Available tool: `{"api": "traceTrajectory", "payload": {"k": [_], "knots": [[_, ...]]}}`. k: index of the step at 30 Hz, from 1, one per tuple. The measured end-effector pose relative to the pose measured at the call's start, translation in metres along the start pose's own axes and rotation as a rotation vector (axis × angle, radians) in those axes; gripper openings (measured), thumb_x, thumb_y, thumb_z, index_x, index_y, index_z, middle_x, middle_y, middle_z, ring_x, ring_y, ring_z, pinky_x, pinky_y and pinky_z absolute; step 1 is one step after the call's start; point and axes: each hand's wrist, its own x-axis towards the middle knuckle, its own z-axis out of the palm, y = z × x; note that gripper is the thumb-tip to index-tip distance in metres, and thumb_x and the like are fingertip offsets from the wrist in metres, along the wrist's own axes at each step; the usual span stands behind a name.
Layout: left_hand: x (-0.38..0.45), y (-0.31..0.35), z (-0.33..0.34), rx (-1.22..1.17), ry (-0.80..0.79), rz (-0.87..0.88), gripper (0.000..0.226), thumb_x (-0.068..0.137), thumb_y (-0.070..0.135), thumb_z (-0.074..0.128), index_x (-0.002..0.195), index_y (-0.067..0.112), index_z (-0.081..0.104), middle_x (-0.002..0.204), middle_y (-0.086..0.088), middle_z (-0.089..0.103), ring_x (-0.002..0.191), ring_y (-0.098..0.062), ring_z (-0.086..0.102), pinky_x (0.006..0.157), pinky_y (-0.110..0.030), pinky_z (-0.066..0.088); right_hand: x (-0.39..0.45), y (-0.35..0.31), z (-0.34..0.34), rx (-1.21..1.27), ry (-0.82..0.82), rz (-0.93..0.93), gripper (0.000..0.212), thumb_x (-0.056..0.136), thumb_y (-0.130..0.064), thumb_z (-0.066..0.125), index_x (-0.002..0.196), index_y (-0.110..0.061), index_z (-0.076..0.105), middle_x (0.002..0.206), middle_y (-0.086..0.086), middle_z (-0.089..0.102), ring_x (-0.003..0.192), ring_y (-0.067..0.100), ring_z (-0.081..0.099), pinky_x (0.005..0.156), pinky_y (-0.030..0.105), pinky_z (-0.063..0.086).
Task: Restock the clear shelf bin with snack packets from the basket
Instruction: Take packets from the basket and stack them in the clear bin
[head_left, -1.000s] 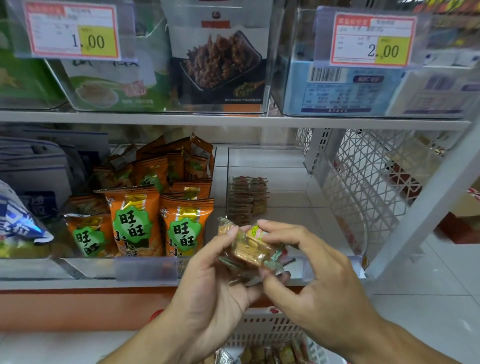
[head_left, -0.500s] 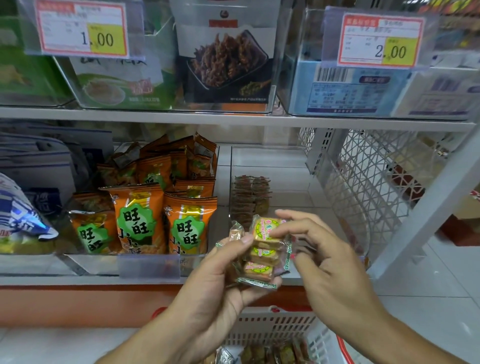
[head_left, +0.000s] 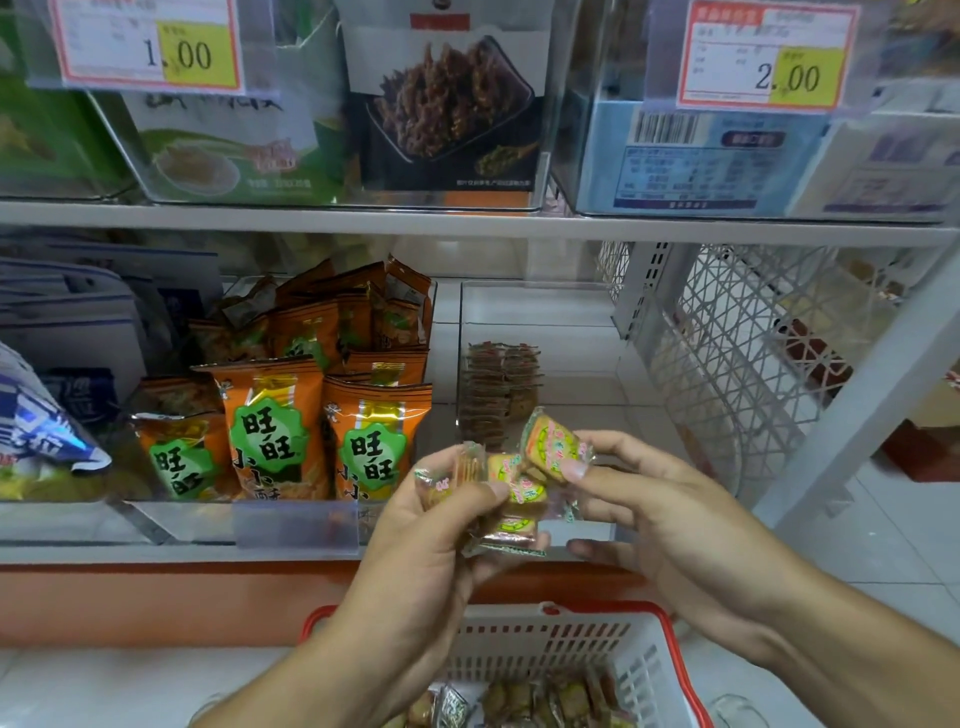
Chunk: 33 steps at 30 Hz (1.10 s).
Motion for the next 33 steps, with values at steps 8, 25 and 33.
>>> {"api": "traceTrajectory", "payload": {"k": [8, 25, 33], "knots": [[0.000, -0.001, 0.003, 0.199, 0.035, 0.129, 0.064, 0.045, 0.007, 0.093, 0.100, 0.030, 0.073, 0.102, -0.019, 0.077, 0.087, -0.034, 0.074, 0.067, -0.034, 0.060, -0.001, -0.005, -0.006, 0.124, -0.087, 0.148, 0.032, 0.090, -0.001, 0.066, 0.119, -0.012, 0.062, 0.115, 0.017, 0.074, 0.105, 0.027, 0.072, 0.082, 0.046, 0.061], [0.005, 0.008, 0.011, -0.014, 0.073, 0.011, 0.062, 0.061, -0.019, 0.070, 0.113, 0.014, 0.065, 0.088, -0.010, 0.077, 0.071, -0.020, 0.070, 0.060, -0.033, 0.059, -0.006, -0.004, -0.013, 0.130, -0.141, 0.043, 0.055, 0.068, -0.002, 0.074, 0.122, -0.011, 0.066, 0.115, 0.014, 0.074, 0.093, 0.019, 0.070, 0.066, 0.027, 0.052], [0.004, 0.008, 0.009, -0.092, -0.087, -0.173, 0.056, 0.056, -0.011, 0.058, 0.108, 0.008, 0.067, 0.091, -0.021, 0.062, 0.080, -0.028, 0.055, 0.069, -0.037, 0.055, -0.005, -0.004, -0.023, -0.284, -0.227, 0.006, 0.062, 0.070, -0.004, 0.085, 0.120, -0.036, 0.071, 0.121, 0.006, 0.073, 0.116, 0.038, 0.065, 0.106, 0.051, 0.049]]}}
